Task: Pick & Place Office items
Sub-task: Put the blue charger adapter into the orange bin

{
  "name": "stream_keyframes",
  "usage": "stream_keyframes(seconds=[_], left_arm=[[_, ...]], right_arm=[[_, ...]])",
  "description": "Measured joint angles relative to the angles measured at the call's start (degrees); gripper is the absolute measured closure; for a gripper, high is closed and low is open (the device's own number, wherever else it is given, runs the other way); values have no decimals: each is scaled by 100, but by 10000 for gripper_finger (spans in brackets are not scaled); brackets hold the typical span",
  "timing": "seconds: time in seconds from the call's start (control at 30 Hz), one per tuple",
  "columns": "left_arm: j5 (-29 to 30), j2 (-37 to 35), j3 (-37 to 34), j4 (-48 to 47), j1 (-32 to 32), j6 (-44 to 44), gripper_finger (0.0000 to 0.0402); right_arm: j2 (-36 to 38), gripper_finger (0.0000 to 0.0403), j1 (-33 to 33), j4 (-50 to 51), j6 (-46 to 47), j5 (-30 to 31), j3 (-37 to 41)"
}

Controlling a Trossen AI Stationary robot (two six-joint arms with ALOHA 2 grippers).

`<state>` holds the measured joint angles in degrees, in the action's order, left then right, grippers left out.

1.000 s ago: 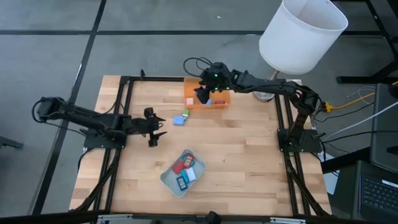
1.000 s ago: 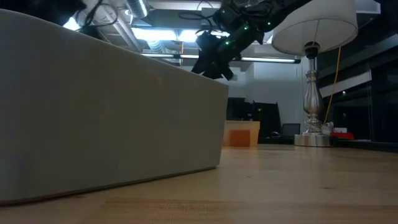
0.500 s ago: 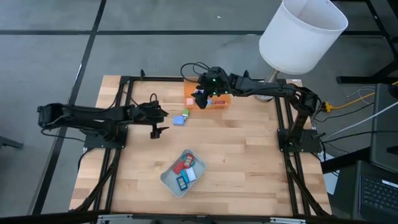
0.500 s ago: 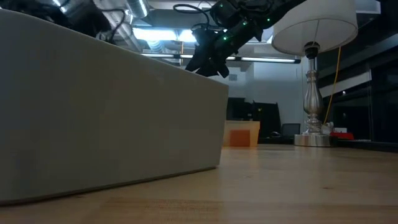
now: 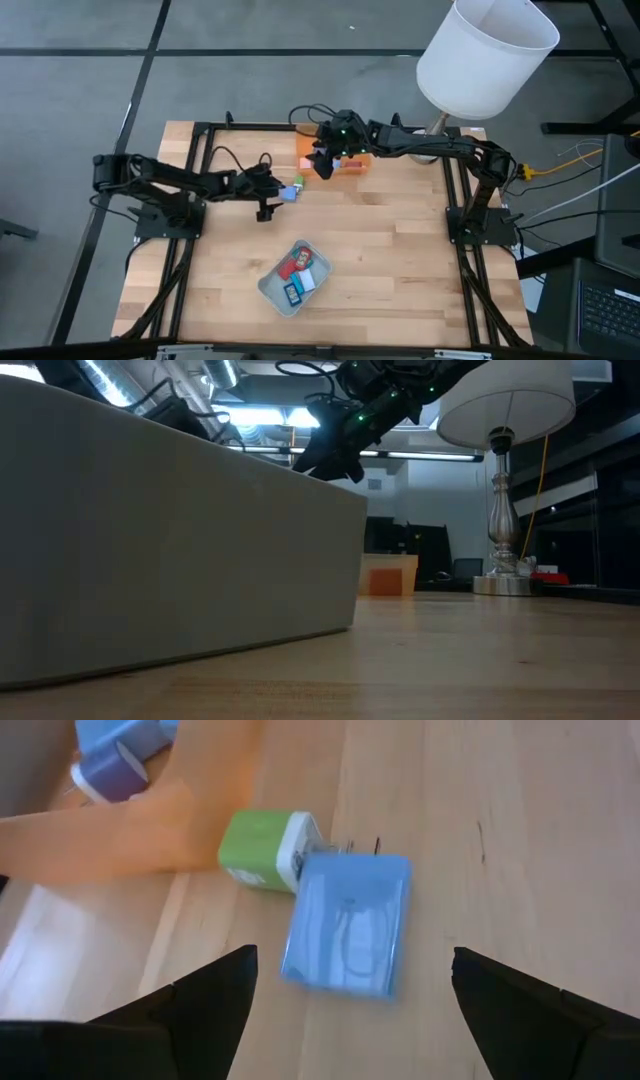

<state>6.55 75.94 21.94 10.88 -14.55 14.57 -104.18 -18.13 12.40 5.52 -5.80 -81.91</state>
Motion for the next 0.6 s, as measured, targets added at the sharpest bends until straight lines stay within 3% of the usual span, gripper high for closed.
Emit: stream_keyframes(seconds=[0.33, 0.6], left_arm=[[-84, 755, 712, -409, -251, 490, 75], [-802, 1310, 975, -599, -555, 499, 75]], right_arm=[[0, 182, 2, 2, -109, -282, 0], [0, 182, 2, 2, -151, -411, 0]])
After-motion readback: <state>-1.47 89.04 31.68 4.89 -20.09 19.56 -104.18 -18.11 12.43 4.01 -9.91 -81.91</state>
